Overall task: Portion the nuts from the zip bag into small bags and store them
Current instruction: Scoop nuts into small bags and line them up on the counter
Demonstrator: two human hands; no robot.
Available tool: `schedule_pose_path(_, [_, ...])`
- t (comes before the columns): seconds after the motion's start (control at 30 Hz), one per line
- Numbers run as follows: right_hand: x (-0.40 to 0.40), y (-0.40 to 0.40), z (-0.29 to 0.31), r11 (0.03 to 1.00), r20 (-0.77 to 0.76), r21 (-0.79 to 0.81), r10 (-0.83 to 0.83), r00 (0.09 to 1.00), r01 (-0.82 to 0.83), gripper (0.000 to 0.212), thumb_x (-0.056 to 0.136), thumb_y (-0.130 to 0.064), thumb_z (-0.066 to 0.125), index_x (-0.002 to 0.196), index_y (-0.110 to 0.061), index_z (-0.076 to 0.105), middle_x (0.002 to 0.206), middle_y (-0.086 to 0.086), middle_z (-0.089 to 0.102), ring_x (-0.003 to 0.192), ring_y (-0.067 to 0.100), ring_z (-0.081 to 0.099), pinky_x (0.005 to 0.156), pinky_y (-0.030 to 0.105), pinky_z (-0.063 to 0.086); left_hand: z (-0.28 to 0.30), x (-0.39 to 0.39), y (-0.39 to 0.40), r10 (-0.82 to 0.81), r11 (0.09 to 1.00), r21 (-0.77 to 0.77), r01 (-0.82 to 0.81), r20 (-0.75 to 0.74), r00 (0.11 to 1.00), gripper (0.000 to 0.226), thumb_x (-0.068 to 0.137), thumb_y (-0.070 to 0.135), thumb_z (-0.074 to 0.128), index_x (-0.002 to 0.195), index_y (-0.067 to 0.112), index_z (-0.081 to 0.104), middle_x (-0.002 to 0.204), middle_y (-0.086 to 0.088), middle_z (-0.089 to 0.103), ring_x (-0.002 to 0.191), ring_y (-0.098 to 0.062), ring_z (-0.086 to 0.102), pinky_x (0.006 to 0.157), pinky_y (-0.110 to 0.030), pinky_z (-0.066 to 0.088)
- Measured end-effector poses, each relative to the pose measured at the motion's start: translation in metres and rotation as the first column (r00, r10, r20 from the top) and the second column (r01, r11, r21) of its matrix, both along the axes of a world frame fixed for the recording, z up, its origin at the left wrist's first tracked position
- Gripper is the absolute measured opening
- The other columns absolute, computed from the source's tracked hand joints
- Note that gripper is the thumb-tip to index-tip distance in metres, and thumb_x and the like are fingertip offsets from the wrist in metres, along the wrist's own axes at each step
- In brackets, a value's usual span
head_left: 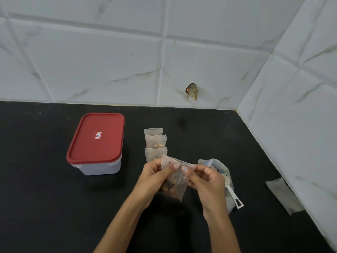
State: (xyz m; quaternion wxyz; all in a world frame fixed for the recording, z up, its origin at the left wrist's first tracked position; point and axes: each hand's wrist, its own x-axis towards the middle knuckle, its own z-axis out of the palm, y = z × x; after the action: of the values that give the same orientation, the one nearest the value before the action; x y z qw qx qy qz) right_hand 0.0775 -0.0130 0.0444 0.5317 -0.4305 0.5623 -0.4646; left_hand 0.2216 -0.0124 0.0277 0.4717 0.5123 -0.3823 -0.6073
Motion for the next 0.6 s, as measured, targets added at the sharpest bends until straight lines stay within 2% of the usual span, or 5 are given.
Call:
schedule_pose_path(0.2, [0.005, -0.01, -0.005, 0.994, 0.239, 0.109, -0.039, 0.97, 0.013, 0.011, 0.082, -0.004, 0.065, 0.092, -0.004, 0.07, 0.091, 0.013, 0.073, 0.087, 0.024, 0.07, 0.073, 0.033, 0.054, 0.002, 0.012, -0.011, 0.045, 0.998, 0.038, -0.043, -0.053, 0.998, 0.016, 0.088, 0.019, 0.061, 0.097, 0.008, 0.068, 0.091, -0.007, 0.074, 0.086, -0.018, 0.071, 0.071, -0.033, 0.057])
schedule_pose_path(0.3, [0.008, -0.012, -0.009, 0.991, 0.284, 0.128, -0.065, 0.957, 0.03, 0.008, 0.081, -0.003, 0.065, 0.088, -0.003, 0.07, 0.087, 0.016, 0.073, 0.084, 0.026, 0.069, 0.076, 0.036, 0.056, 0.001, 0.015, -0.013, 0.022, 0.999, 0.045, -0.019, -0.067, 0.997, 0.016, 0.084, 0.021, 0.063, 0.094, 0.01, 0.069, 0.089, -0.007, 0.074, 0.083, -0.019, 0.071, 0.077, -0.043, 0.057])
schedule_pose_path(0.43, [0.012, -0.015, -0.013, 0.991, 0.3, 0.122, -0.085, 0.95, 0.05, 0.006, 0.079, -0.002, 0.066, 0.082, -0.004, 0.071, 0.083, 0.016, 0.072, 0.08, 0.025, 0.069, 0.078, 0.038, 0.055, -0.002, 0.013, -0.017, 0.001, 0.998, 0.067, 0.002, -0.044, 0.999, 0.03, 0.067, 0.033, 0.069, 0.09, 0.014, 0.071, 0.09, -0.006, 0.074, 0.088, -0.02, 0.071, 0.081, -0.044, 0.056])
schedule_pose_path(0.6, [0.013, -0.018, -0.02, 0.994, 0.23, 0.083, -0.087, 0.969, 0.069, 0.007, 0.081, -0.002, 0.066, 0.082, -0.004, 0.072, 0.086, 0.019, 0.071, 0.085, 0.029, 0.067, 0.083, 0.043, 0.053, -0.008, 0.008, -0.02, 0.01, 0.999, 0.042, -0.009, -0.011, 1.0, 0.038, 0.066, 0.034, 0.072, 0.096, 0.011, 0.072, 0.094, -0.005, 0.075, 0.096, -0.019, 0.07, 0.085, -0.04, 0.056])
